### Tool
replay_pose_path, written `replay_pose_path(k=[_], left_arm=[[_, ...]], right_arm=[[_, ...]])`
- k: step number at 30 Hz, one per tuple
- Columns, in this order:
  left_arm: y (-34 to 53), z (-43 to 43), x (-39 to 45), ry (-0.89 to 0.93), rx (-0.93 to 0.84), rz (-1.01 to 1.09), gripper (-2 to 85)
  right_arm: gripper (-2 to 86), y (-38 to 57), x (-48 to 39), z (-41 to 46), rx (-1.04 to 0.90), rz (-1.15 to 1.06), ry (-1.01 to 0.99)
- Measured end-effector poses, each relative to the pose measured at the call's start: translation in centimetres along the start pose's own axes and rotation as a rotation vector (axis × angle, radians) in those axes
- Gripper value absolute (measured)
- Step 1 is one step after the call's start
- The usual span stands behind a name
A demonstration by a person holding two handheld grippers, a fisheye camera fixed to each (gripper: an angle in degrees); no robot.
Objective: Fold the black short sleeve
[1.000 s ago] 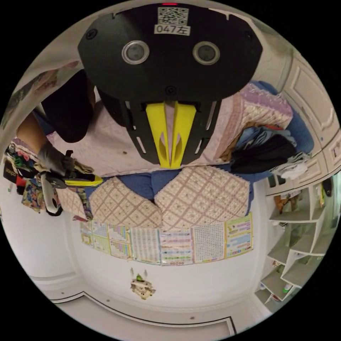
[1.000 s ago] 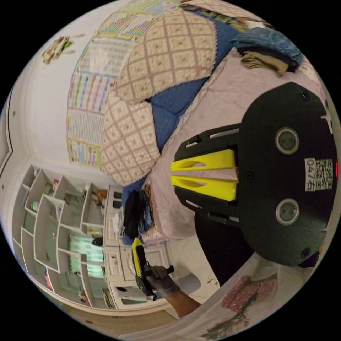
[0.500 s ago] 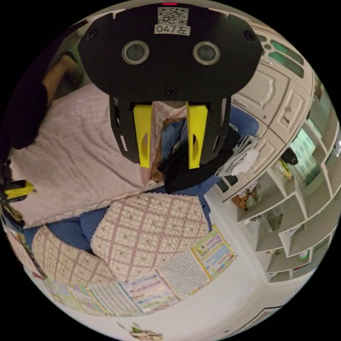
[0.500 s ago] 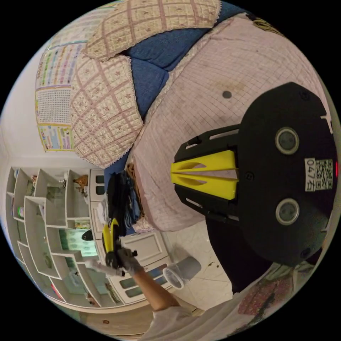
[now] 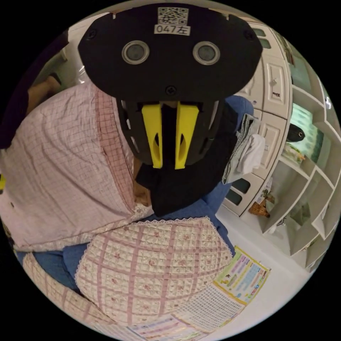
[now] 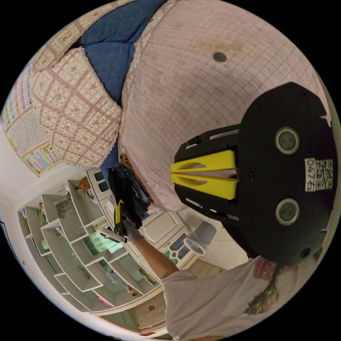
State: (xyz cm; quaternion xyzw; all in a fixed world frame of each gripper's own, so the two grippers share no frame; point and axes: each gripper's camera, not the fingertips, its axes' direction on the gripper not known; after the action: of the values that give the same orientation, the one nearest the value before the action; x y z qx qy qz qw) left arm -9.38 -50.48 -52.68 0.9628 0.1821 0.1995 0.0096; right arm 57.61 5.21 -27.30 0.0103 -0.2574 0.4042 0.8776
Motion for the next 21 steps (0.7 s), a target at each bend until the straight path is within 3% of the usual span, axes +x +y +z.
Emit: replay_pose_path(k=[3,6,10,15,20,21], left_arm=[[0.7,-0.9,-2.2,0.034,0.069,-0.086,2.1],[1.9,-2.5,-2.8,0.033,0.132,-0.098,1.1],[3.7,-5.3,-2.2,0.058,0.206,-0.074,0.6],[5.3,-6.5,-3.0,0.139,0.242,-0.102,0.4],[7.7,-8.1,-4.7,0.184,0.266,-0.066,0.4],[8.0,-8.3,-4.9,0.188,0.268,-0.063,0.4]], right_arm=[[-0.1,-0.5,-0.2,2.1,-0.003,-0.006,-0.025],[6.4,-1.4,-1.8,4.0,-0.005,-0.09,0.057],[17.4,-4.7,-6.3,8.2,-0.018,-0.264,0.143],[22.0,-11.3,-13.2,15.9,0.054,-0.531,0.238],[21.0,-16.2,-17.5,23.6,0.011,-0.735,0.325],[9.7,-16.6,-18.1,25.1,-0.016,-0.777,0.381]])
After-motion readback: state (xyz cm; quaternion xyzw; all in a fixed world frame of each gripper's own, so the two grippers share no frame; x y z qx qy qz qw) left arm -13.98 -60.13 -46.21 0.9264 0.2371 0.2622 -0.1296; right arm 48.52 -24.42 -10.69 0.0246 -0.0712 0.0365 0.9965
